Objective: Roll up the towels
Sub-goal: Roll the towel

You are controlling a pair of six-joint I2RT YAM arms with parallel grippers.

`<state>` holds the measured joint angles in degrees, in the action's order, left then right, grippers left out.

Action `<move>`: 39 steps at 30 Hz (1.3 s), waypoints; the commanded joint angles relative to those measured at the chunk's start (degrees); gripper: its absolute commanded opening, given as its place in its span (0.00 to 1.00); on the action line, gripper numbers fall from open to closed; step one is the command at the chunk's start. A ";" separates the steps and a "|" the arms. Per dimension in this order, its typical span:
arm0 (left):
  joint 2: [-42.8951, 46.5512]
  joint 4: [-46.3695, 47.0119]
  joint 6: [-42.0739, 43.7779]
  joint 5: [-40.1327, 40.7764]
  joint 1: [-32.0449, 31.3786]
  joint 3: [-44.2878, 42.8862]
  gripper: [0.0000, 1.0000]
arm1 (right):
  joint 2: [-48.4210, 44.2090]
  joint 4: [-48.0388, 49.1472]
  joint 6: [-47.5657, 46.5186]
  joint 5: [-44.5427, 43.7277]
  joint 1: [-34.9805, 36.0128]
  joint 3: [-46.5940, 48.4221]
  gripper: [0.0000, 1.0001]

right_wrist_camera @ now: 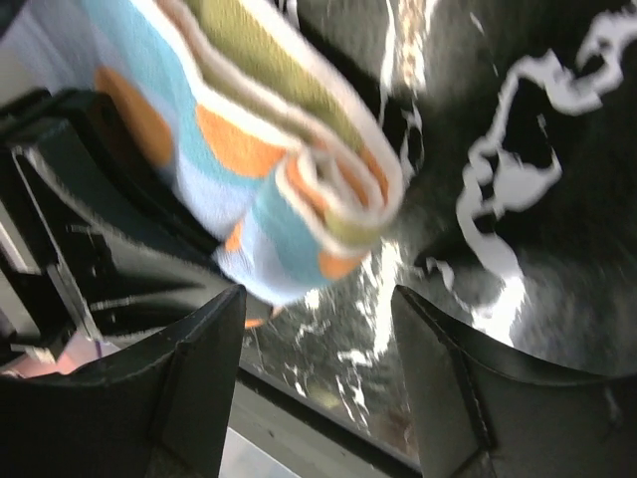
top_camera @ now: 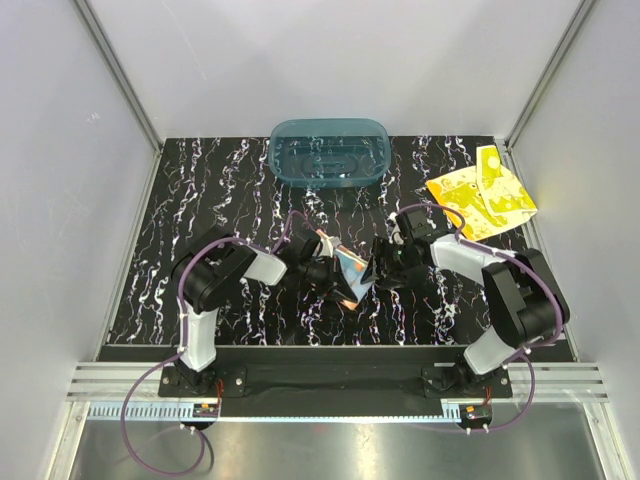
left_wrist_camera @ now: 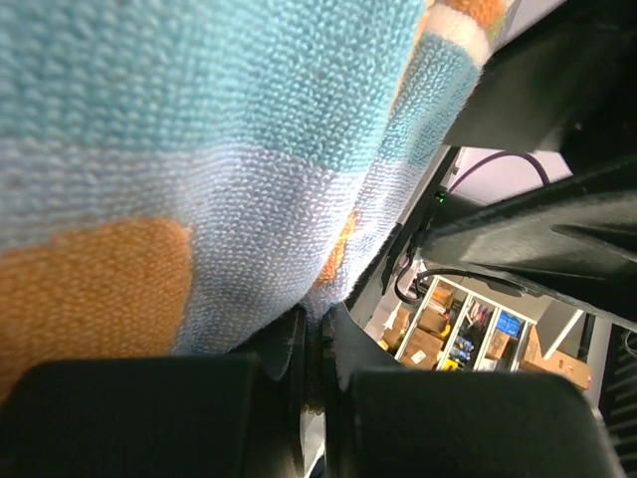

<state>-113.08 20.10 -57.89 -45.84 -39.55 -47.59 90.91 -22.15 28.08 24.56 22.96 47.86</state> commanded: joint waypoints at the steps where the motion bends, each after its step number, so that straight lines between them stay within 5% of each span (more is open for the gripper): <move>1: -3.03 -7.18 2.52 3.48 0.79 1.63 0.00 | 2.42 8.43 2.60 3.22 0.15 -0.66 0.68; 7: -2.59 -6.39 2.17 2.60 1.67 2.42 0.00 | 6.73 12.83 3.83 4.01 0.33 -2.06 0.60; 12: -1.27 -6.30 1.90 3.39 1.76 2.86 0.00 | 8.93 16.44 4.88 5.24 0.42 -3.03 0.23; 15: 0.57 -9.35 2.43 5.93 1.76 2.42 0.13 | 8.67 16.27 4.80 5.50 0.51 -3.12 0.09; 17: 2.32 -13.22 4.44 10.39 1.67 1.63 0.32 | 8.40 14.69 4.45 5.33 0.59 -2.33 0.07; 22: 13.81 -30.00 11.20 25.34 0.36 -2.75 0.46 | 7.17 9.60 3.30 3.31 0.68 -0.31 0.06; 29: 23.16 -47.60 18.51 53.89 -10.62 -15.49 0.46 | 5.94 5.64 3.04 1.90 1.21 1.45 0.05; 39: 18.61 -47.25 23.00 57.62 -21.97 -21.57 0.34 | 6.38 3.08 2.51 1.46 1.74 3.12 0.04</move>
<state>-92.01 -25.19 -37.23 7.75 -61.06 -67.18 98.45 -16.62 32.08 27.86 24.05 49.39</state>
